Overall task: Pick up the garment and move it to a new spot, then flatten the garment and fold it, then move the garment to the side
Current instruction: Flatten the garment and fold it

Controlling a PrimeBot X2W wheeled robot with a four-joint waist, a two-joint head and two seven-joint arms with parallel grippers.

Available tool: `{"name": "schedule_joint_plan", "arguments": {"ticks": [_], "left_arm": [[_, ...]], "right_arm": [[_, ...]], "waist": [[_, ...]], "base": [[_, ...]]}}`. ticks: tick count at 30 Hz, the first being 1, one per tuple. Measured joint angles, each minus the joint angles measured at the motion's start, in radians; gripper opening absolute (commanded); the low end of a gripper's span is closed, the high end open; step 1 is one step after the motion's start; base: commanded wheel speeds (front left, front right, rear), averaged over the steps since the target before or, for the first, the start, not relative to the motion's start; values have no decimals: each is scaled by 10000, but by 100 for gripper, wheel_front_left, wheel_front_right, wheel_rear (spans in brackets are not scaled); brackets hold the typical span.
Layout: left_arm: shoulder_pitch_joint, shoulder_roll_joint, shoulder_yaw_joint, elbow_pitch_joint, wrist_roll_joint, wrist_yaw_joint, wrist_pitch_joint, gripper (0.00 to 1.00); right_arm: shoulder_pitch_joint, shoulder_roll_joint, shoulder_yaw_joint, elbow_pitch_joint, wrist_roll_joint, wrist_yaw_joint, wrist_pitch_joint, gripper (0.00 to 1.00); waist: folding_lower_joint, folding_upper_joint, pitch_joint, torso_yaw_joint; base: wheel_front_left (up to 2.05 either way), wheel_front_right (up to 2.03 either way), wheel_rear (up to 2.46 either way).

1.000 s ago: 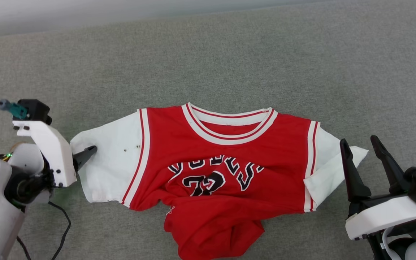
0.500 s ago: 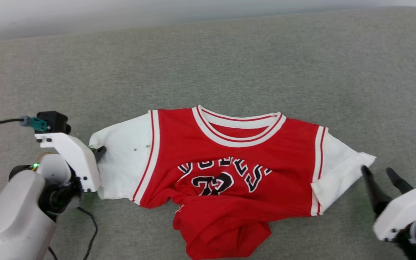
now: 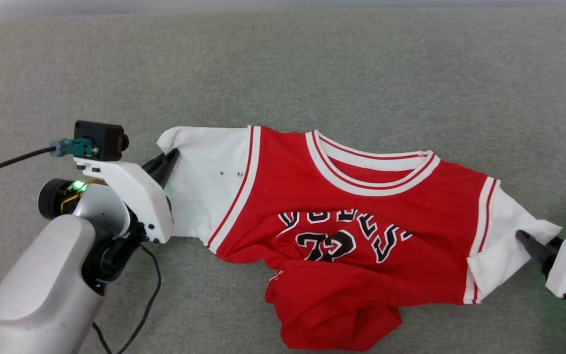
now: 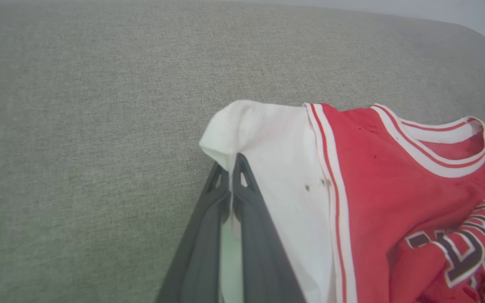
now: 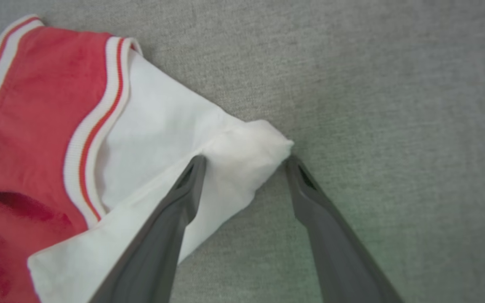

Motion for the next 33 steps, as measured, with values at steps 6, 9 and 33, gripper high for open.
{"name": "schedule_joint_plan", "arguments": {"ticks": [6, 9, 33], "left_arm": [[105, 44, -92, -596, 84, 94, -8, 0], [156, 71, -92, -665, 73, 98, -12, 0], [-1810, 286, 602, 1340, 918, 780, -1172, 0]], "right_arm": [[-310, -81, -82, 353, 130, -2, 696, 0], [-417, -88, 29, 437, 186, 2, 640, 0], [-3520, -1507, 1622, 1120, -351, 10, -1081, 0]], "waist": [[0, 0, 300, 260], [0, 0, 276, 294], [-2, 0, -2551, -197]], "base": [[0, 0, 0], [0, 0, 0], [0, 0, 0]]}}
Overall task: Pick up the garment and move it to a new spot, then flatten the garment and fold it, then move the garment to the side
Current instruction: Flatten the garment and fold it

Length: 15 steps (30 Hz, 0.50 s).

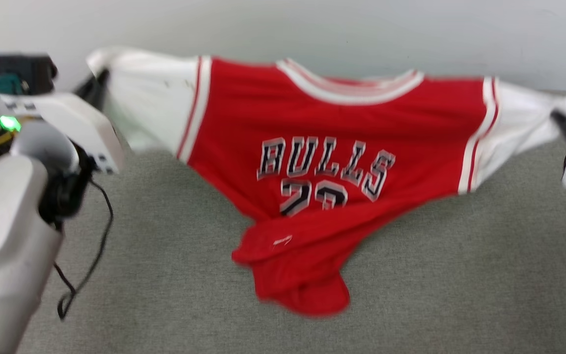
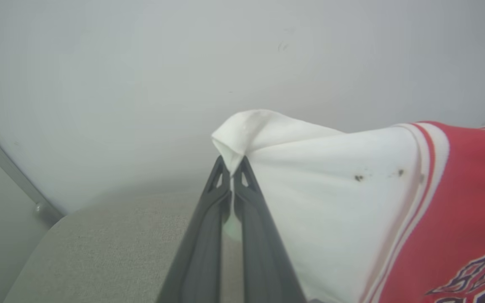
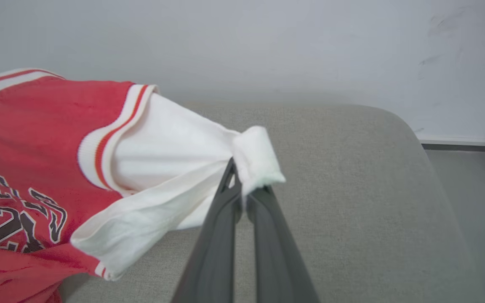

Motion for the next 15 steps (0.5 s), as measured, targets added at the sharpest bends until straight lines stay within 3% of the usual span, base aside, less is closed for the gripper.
{"name": "schedule_joint_plan", "arguments": {"ticks": [6, 7, 15], "left_arm": [[-1928, -301, 253, 1404, 125, -382, -637, 0], [-2983, -299, 357, 1904, 253, -514, -909, 0], [-6121, -117, 752, 2782, 846, -629, -2226, 0]], "right_arm": [[-2093, -153, 253, 767, -372, 0, -920, 0], [-3237, -228, 372, 1072, -608, 2, -1344, 0], [-6554, -245, 719, 1643, -1570, 2, -2717, 0]], "waist": [[0, 0, 386, -81], [0, 0, 767, -119], [2, 0, 2346, -251]], "base": [[0, 0, 0], [0, 0, 0], [0, 0, 0]]}}
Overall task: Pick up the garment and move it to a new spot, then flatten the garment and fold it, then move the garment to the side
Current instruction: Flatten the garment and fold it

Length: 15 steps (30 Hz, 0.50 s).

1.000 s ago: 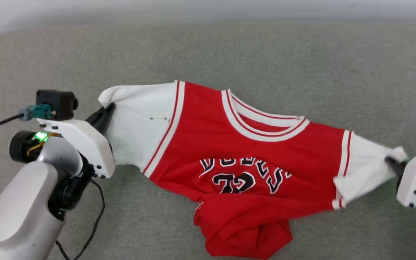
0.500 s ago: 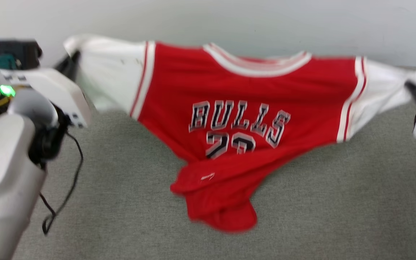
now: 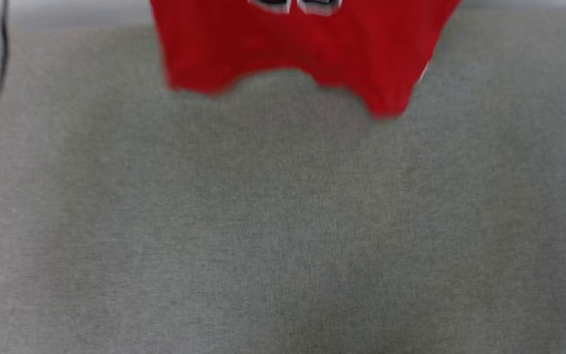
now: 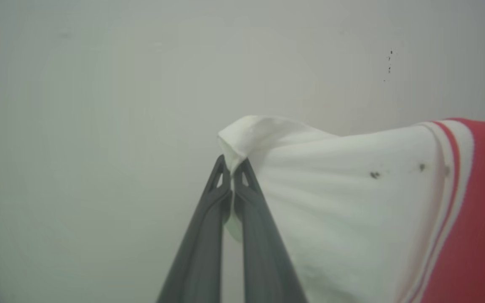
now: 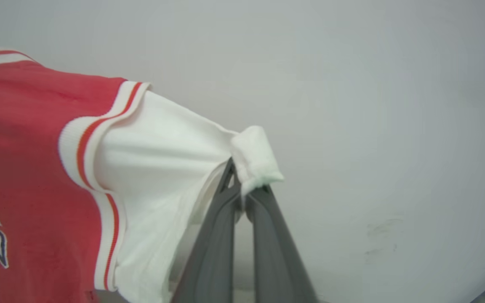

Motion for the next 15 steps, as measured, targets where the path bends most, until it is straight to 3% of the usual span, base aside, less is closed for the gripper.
{"name": "schedule_joint_plan", "arguments": {"ticks": [9, 15], "left_arm": [[-2763, 527, 33, 337, 644, -244, -589, 0], [-3707, 581, 33, 525, 779, -424, -920, 0]], "right_arm": [[-3007, -94, 1030, 648, -535, -2, -1576, 0], [-4196, -163, 1553, 1258, -424, -2, -2196, 0]], "waist": [[1, 0, 1971, -258], [2, 0, 3201, -378]], "base": [[0, 0, 0], [0, 0, 0]]}}
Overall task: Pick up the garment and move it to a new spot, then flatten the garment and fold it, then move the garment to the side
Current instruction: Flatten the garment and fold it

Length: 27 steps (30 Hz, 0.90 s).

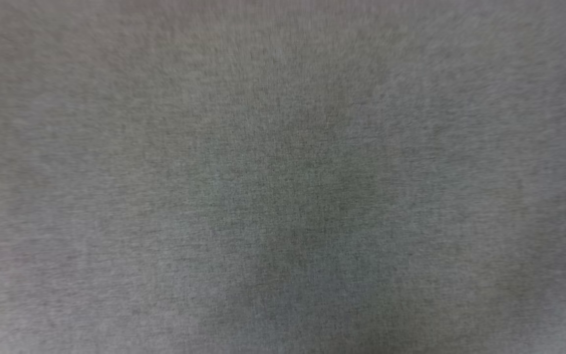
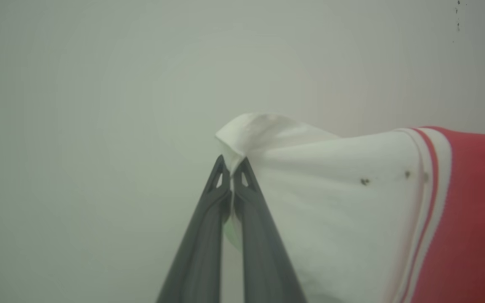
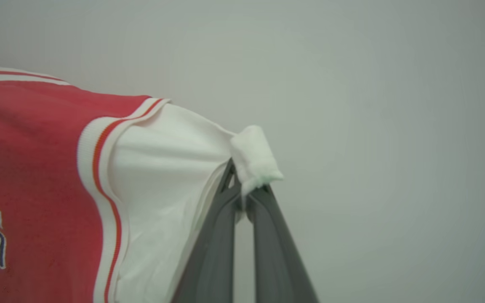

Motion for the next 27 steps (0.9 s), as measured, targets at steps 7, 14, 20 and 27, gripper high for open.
{"name": "schedule_joint_plan", "arguments": {"ticks": [7, 14, 20, 27], "left_arm": [[-198, -102, 65, 512, -102, -268, -543, 0], [1652, -374, 683, 909, -656, -815, -1064, 0], [4909, -688, 1743, -318, -602, -853, -1072, 0], [9648, -1695, 2970, -2395, -326, -502, -1080, 0]], "right_arm": [[-491, 36, 608, 892, 418, 0, -596, 0], [710, -100, 1801, 1753, 1498, 0, -1298, 0], [3330, -516, 2159, 1392, 2155, 0, -1530, 0], [7566, -897, 1634, 15, 2742, 2, -1390, 0]], "waist": [[0, 0, 1017, 8], [-1, 0, 578, 181], [-2, 0, -480, 312], [-3, 0, -2158, 542]], "base": [[0, 0, 0], [0, 0, 0], [0, 0, 0], [0, 0, 0]]}}
